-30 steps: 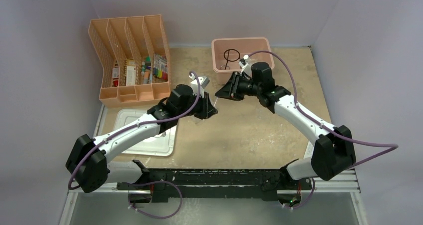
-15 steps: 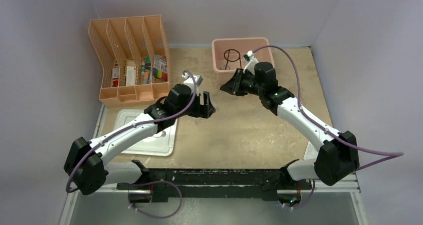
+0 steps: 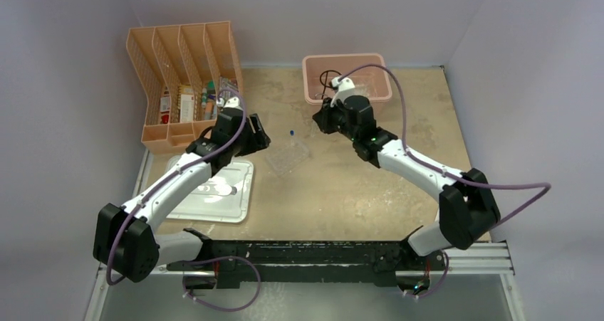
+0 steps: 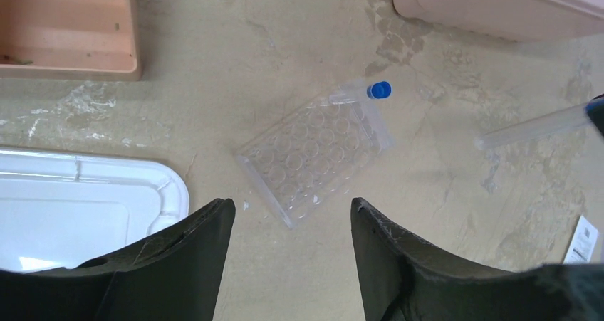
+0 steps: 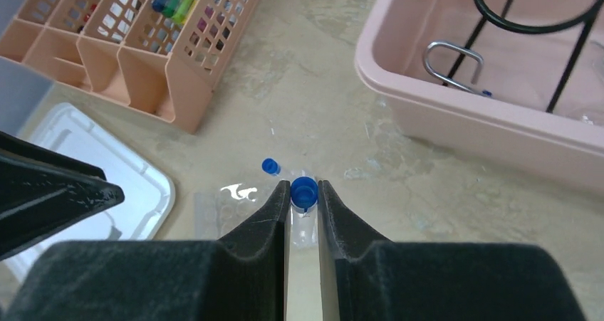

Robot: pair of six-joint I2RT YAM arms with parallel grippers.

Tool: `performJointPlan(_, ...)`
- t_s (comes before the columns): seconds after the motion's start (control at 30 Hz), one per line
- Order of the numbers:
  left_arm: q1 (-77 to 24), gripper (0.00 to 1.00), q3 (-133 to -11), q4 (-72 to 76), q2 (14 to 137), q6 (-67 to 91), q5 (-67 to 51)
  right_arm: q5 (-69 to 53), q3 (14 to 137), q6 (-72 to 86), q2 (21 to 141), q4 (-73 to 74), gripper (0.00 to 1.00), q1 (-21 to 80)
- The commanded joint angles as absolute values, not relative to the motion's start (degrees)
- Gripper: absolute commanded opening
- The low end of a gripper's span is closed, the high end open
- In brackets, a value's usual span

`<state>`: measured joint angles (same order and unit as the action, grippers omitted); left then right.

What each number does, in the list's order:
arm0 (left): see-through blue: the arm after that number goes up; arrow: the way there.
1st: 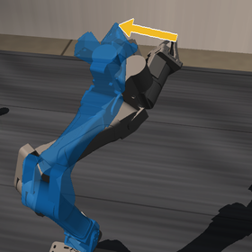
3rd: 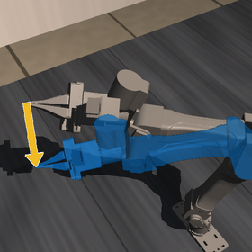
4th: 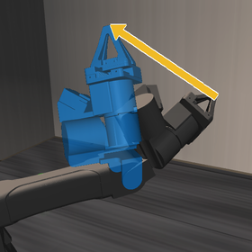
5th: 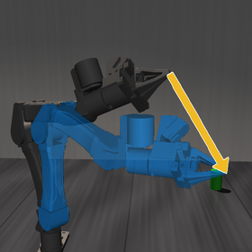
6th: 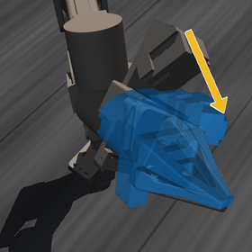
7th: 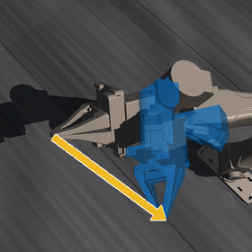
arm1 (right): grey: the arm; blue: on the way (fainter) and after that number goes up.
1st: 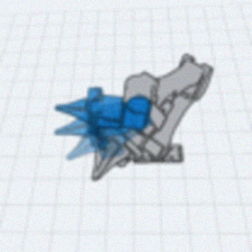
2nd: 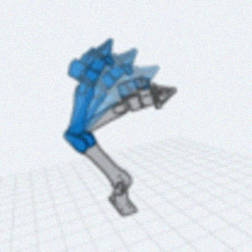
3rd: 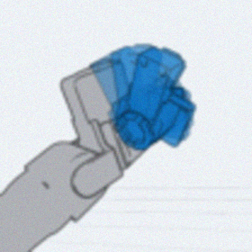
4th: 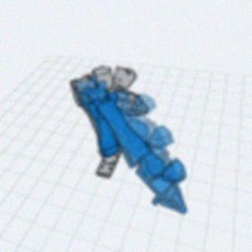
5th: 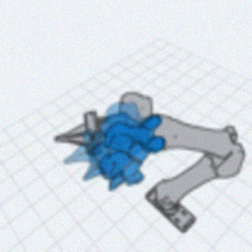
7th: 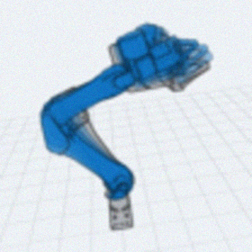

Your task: Organize the chemistry lab equipment

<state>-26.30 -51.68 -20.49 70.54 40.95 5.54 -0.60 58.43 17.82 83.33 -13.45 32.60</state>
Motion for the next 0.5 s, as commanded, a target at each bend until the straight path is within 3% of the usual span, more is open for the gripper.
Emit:
performJointPlan(0.0,-24.51,0.6,-55.66,-19.69,71.54,42.95,5.1,4.61,57.73,9.32,86.3,-24.84,0.18,36.6)
performJointPlan(0.47,-17.38,0.59,-56.84,-21.73,72.86,46.36,4.04,5.3,57.05,0.24,94.77,-34.29,0.17,42.24)
